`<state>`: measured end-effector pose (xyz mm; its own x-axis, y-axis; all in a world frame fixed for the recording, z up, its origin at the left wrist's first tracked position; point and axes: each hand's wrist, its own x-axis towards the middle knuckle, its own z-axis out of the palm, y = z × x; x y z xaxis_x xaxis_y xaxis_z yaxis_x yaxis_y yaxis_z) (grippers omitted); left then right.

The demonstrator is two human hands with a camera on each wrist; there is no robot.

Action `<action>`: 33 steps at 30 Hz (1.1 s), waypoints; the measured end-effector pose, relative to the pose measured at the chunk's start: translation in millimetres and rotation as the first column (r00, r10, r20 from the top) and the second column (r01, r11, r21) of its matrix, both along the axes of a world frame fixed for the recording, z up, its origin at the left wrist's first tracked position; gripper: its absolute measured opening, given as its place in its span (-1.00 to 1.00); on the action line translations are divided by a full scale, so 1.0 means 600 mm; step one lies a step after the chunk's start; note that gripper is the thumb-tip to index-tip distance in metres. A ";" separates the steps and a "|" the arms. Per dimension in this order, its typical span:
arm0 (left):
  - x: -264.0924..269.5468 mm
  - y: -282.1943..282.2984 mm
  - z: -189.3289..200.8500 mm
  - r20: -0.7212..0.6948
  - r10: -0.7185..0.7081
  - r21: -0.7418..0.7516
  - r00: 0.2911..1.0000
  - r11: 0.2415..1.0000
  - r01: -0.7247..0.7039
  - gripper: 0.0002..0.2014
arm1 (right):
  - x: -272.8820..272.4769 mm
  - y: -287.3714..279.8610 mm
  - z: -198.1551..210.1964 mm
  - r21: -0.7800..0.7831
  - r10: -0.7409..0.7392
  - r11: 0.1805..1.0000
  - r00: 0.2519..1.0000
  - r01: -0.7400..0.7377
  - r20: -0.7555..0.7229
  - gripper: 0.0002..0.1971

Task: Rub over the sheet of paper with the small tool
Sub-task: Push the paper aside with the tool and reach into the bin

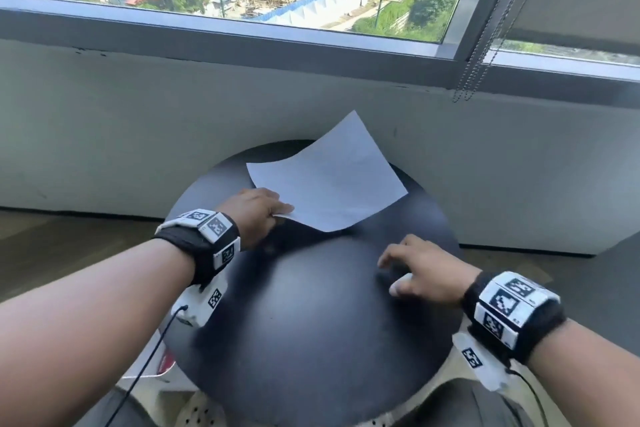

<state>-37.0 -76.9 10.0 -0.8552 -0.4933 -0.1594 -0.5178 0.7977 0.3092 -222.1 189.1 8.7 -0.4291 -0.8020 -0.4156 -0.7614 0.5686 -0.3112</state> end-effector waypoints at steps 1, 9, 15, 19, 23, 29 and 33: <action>-0.005 -0.007 -0.004 0.028 -0.011 0.009 1.000 1.000 0.010 -0.63 | -0.003 0.019 -0.007 0.061 0.072 0.996 0.995 -0.067 -0.074 -0.65; -0.036 -0.049 -0.022 0.100 -0.044 0.025 0.994 0.999 0.042 -0.61 | -0.058 -0.083 -0.005 -0.073 0.160 0.982 0.975 -0.173 -0.157 -0.82; -0.046 -0.070 -0.031 0.214 -0.116 0.032 0.970 0.993 0.112 -0.32 | -0.098 -0.252 -0.026 -0.114 0.029 0.992 0.979 -0.053 -0.202 -0.83; -0.019 -0.083 -0.038 0.192 -0.010 0.043 0.981 0.999 0.002 -0.27 | -0.089 -0.268 -0.042 -0.173 -0.053 0.985 0.978 0.018 -0.200 -0.68; 0.035 -0.072 -0.035 0.279 0.106 -0.026 0.954 0.994 -0.103 -0.07 | -0.063 -0.211 -0.029 -0.319 0.002 0.945 0.978 -0.070 -0.209 -0.64; 0.088 0.032 -0.023 0.420 -0.067 -0.003 0.905 0.997 0.075 0.23 | 0.076 -0.070 -0.029 0.152 0.385 0.920 0.906 -0.362 -0.174 0.02; 0.109 0.109 -0.015 0.270 -0.499 0.156 0.823 0.867 0.474 -0.03 | 0.104 -0.054 -0.004 -0.173 0.632 0.764 0.775 -0.622 0.003 -0.42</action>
